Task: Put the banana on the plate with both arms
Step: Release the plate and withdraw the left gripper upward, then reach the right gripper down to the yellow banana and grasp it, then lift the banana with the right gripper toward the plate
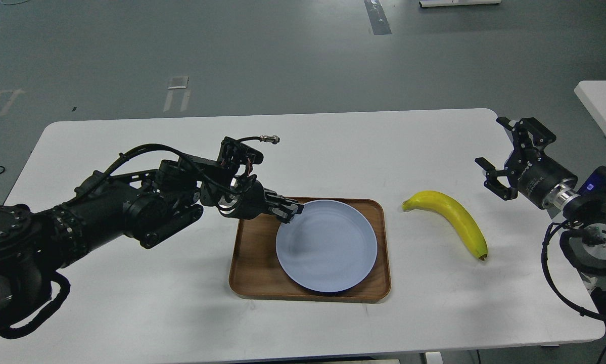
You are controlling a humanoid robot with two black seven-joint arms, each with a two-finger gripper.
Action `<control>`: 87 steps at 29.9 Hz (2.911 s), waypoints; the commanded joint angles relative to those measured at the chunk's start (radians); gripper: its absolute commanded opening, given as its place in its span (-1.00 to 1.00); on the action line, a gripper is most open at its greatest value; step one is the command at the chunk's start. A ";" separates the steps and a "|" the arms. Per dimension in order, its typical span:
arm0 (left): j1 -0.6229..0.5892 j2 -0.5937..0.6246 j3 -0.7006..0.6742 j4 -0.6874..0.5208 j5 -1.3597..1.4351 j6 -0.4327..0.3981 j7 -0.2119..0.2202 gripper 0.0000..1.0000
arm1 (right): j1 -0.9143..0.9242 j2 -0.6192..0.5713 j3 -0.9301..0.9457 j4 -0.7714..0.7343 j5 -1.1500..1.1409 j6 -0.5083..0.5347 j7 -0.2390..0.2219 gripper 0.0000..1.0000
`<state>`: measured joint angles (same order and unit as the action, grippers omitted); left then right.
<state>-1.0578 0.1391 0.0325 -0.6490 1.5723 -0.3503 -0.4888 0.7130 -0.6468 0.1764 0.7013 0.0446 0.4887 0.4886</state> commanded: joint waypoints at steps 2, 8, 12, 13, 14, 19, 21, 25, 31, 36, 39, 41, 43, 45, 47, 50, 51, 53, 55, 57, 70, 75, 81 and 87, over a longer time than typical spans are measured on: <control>-0.030 0.033 -0.023 0.000 -0.206 0.001 0.000 0.98 | 0.000 -0.014 0.000 0.001 0.000 0.000 0.000 1.00; -0.041 0.111 -0.043 -0.003 -0.916 -0.004 0.000 0.98 | 0.002 -0.019 0.000 0.004 0.000 0.000 0.000 1.00; 0.007 0.192 -0.060 -0.011 -1.292 -0.012 0.000 0.98 | -0.001 -0.019 0.000 0.006 0.000 0.000 0.000 1.00; 0.039 0.217 -0.086 -0.012 -1.360 -0.024 0.000 0.98 | -0.004 -0.019 -0.002 0.006 0.000 0.000 0.000 1.00; 0.056 0.229 -0.106 -0.014 -1.386 -0.036 0.000 0.98 | -0.004 -0.019 -0.002 0.004 0.000 0.000 0.000 1.00; 0.231 0.316 -0.366 -0.014 -1.433 -0.138 0.000 0.98 | -0.010 -0.027 -0.029 0.003 -0.142 0.000 0.000 1.00; 0.269 0.333 -0.414 -0.006 -1.433 -0.138 0.000 0.98 | -0.003 -0.049 -0.029 0.001 -0.208 0.000 0.000 1.00; 0.294 0.367 -0.428 -0.006 -1.433 -0.138 0.000 0.98 | 0.032 -0.103 -0.031 0.010 -0.331 0.000 0.000 1.00; 0.297 0.373 -0.431 -0.008 -1.433 -0.138 0.000 0.98 | 0.192 -0.189 -0.032 0.104 -0.828 0.000 0.000 1.00; 0.297 0.369 -0.431 -0.012 -1.431 -0.138 0.000 0.98 | 0.301 -0.185 -0.109 0.184 -1.265 0.000 0.000 1.00; 0.297 0.369 -0.430 -0.012 -1.427 -0.138 0.000 0.98 | 0.387 -0.143 -0.260 0.182 -1.413 0.000 0.000 1.00; 0.298 0.369 -0.431 -0.012 -1.428 -0.138 0.000 0.98 | 0.436 -0.126 -0.360 0.175 -1.445 0.000 0.000 1.00; 0.298 0.369 -0.431 -0.012 -1.428 -0.138 0.000 0.98 | 0.462 -0.104 -0.422 0.170 -1.447 0.000 0.000 1.00; 0.309 0.370 -0.433 -0.012 -1.431 -0.138 0.000 0.98 | 0.491 -0.032 -0.494 0.135 -1.445 0.000 0.000 1.00; 0.311 0.370 -0.433 -0.012 -1.430 -0.138 0.000 0.98 | 0.491 0.017 -0.521 0.097 -1.445 0.000 0.000 1.00; 0.311 0.373 -0.433 -0.012 -1.431 -0.138 0.000 0.98 | 0.487 0.067 -0.555 0.063 -1.445 0.000 0.000 0.99; 0.311 0.375 -0.434 -0.012 -1.431 -0.138 0.000 0.98 | 0.485 0.075 -0.563 0.055 -1.445 0.000 0.000 0.99; 0.311 0.375 -0.441 -0.012 -1.431 -0.138 0.000 0.98 | 0.479 0.091 -0.574 0.043 -1.445 0.000 0.000 0.97; 0.309 0.375 -0.442 -0.012 -1.431 -0.138 0.000 0.98 | 0.477 0.107 -0.581 0.041 -1.445 0.000 0.000 0.92; 0.309 0.375 -0.442 -0.014 -1.431 -0.138 0.000 0.98 | 0.474 0.114 -0.586 0.040 -1.445 0.000 0.000 0.86; 0.312 0.389 -0.442 -0.017 -1.431 -0.138 0.000 0.98 | 0.485 0.108 -0.655 0.038 -1.442 -0.015 0.000 -0.94; 0.312 0.399 -0.442 -0.018 -1.431 -0.138 0.000 0.98 | 0.591 0.078 -0.652 0.102 -1.431 -0.010 0.000 -0.94; 0.311 0.402 -0.442 -0.018 -1.431 -0.138 0.000 0.98 | 0.770 0.102 -0.653 0.191 -1.372 0.000 0.000 -0.93; 0.309 0.407 -0.444 -0.020 -1.431 -0.138 0.000 0.98 | 0.806 0.319 -0.679 0.179 -1.266 0.000 0.000 -0.93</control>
<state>-0.7487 0.5423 -0.4106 -0.6689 0.1411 -0.4887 -0.4887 1.5109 -0.4334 -0.4836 0.8943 -1.2559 0.4887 0.4889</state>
